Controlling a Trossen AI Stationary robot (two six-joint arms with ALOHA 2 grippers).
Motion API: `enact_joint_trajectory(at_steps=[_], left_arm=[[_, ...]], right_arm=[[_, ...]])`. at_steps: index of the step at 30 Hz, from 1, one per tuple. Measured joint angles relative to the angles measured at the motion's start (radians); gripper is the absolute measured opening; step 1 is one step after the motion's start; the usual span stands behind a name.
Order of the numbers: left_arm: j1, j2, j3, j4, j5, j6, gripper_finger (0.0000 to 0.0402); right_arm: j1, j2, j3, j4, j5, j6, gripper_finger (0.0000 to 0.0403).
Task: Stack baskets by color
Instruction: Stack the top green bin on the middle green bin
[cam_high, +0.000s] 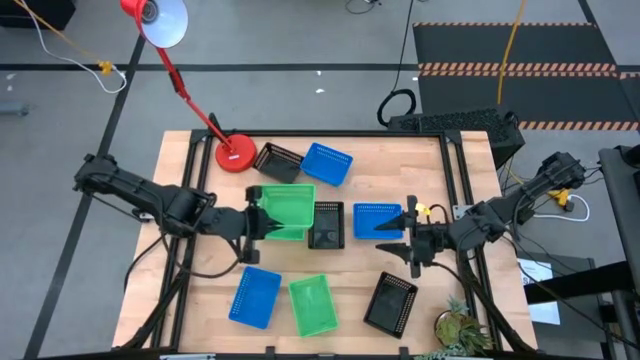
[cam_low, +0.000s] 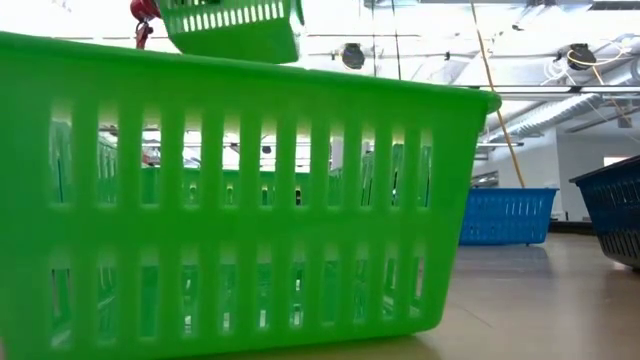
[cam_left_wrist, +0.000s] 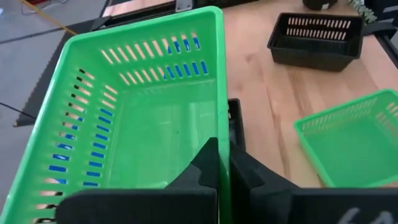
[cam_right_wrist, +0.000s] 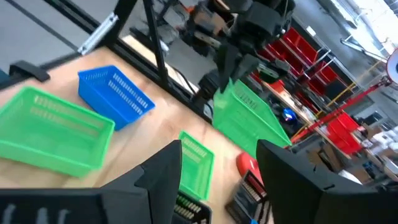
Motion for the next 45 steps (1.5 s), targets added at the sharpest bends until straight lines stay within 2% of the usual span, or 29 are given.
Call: enact_joint_trajectory(at_steps=[10, 17, 29, 45], left_arm=[[0.000, 0.000, -0.126, 0.147, 0.015, -0.048, 0.0008], [-0.021, 0.000, -0.168, 0.172, 0.036, -0.103, 0.0005], [-0.084, 0.000, -0.244, 0.180, -0.054, -0.138, 0.0009], [-0.034, 0.000, -0.473, 0.377, -0.069, -0.098, 0.0011]], right_arm=[[0.000, 0.000, 0.000, -0.008, -0.001, 0.037, 0.0203], [0.000, 0.000, 0.000, -0.046, -0.001, 0.052, 0.0203], [0.000, 0.000, 0.000, -0.045, -0.001, 0.052, 0.0203], [0.000, 0.000, 0.000, -0.044, -0.001, 0.051, 0.0203]])
